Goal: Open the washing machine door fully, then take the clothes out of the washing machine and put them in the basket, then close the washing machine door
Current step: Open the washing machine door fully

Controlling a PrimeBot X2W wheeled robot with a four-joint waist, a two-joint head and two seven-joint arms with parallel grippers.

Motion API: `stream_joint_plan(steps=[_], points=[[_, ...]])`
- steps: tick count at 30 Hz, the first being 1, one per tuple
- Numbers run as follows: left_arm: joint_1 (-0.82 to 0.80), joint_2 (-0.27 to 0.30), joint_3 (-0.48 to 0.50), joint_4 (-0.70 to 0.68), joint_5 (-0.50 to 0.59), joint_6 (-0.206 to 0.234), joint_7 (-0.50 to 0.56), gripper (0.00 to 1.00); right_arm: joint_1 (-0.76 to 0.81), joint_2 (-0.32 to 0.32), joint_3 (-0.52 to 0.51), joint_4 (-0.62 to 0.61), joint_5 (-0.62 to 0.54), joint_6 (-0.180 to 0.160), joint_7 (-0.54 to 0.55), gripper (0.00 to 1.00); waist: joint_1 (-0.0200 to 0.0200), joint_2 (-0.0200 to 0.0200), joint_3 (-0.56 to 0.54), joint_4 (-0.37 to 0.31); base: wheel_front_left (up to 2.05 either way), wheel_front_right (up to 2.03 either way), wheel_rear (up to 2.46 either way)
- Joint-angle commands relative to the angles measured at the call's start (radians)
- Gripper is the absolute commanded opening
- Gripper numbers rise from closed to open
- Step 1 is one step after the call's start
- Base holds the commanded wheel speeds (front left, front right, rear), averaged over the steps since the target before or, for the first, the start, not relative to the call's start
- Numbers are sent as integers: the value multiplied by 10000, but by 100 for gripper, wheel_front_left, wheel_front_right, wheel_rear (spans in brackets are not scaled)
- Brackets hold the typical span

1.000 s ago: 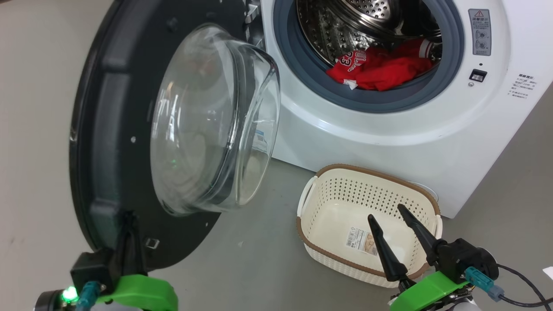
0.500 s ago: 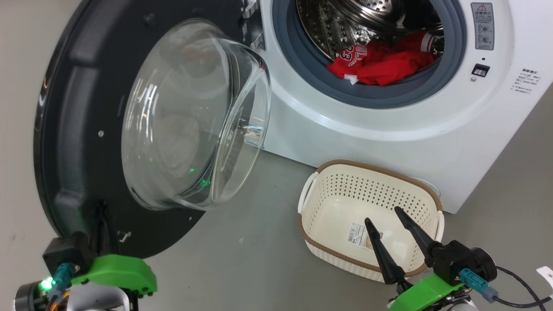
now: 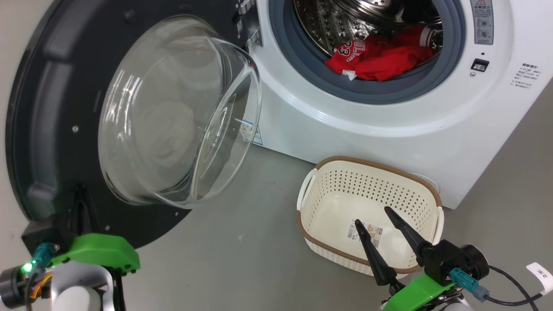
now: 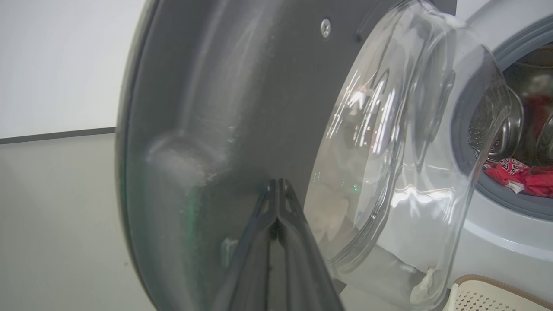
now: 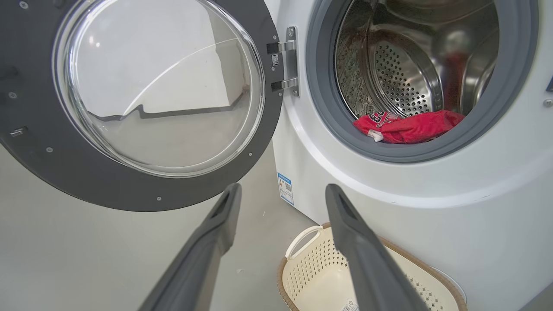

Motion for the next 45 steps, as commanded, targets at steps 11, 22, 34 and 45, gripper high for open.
stream_joint_plan(steps=[11, 22, 34, 45], points=[[-1292, 598, 984, 1017, -619, -247, -445, 0, -338, 18, 350, -561, -197, 35, 187, 100, 0, -1, 216, 1, 0, 0, 0], [-2103, 896, 991, 2628, -645, -503, -886, 0, -339, 18, 314, -826, -344, 35, 379, 100, 0, -1, 523, -59, 0, 0, 0], [-2893, 1277, 997, 4157, -585, -756, -1242, 0, -402, 18, 371, -978, -444, 35, 547, 100, 0, -1, 645, -319, 0, 0, 0], [-3082, 1381, 1176, 4738, -757, -1137, -1400, 0, -445, 18, 365, -958, -357, 35, 611, 100, 0, -1, 625, -504, 0, 0, 0]])
